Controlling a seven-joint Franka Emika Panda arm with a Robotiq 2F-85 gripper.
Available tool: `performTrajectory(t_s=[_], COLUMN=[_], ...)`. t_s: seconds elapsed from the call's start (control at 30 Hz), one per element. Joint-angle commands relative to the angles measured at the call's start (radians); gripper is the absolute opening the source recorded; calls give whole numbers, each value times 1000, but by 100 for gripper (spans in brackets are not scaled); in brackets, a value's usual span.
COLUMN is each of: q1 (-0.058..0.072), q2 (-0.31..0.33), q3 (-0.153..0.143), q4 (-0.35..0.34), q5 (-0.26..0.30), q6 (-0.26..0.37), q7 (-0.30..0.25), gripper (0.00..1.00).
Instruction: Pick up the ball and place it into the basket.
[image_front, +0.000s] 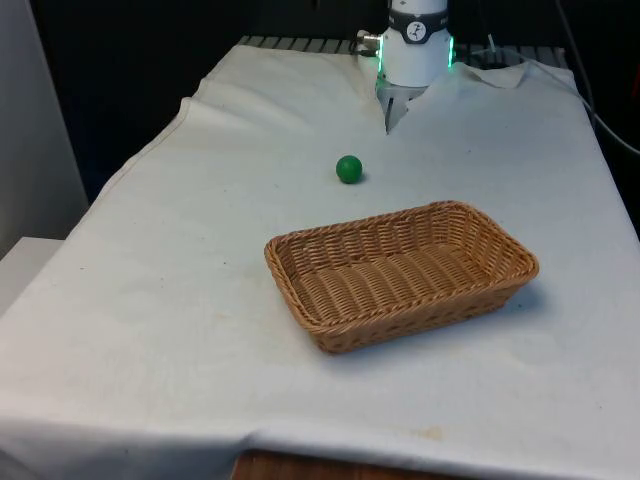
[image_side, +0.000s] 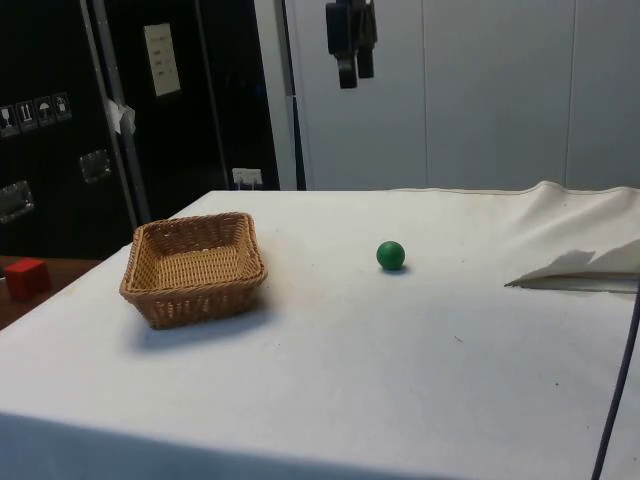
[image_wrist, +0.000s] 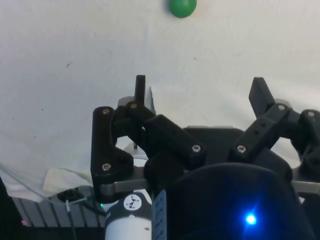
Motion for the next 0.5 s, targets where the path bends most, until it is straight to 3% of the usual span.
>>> performTrajectory(t_s=[0.0,0.47], q1=[-1,2], q2=[-10,4], q3=[-6,-35], q4=[-16,-61], q5=[2,13], q6=[21,88], q7=[-9,-46], gripper=[100,100])
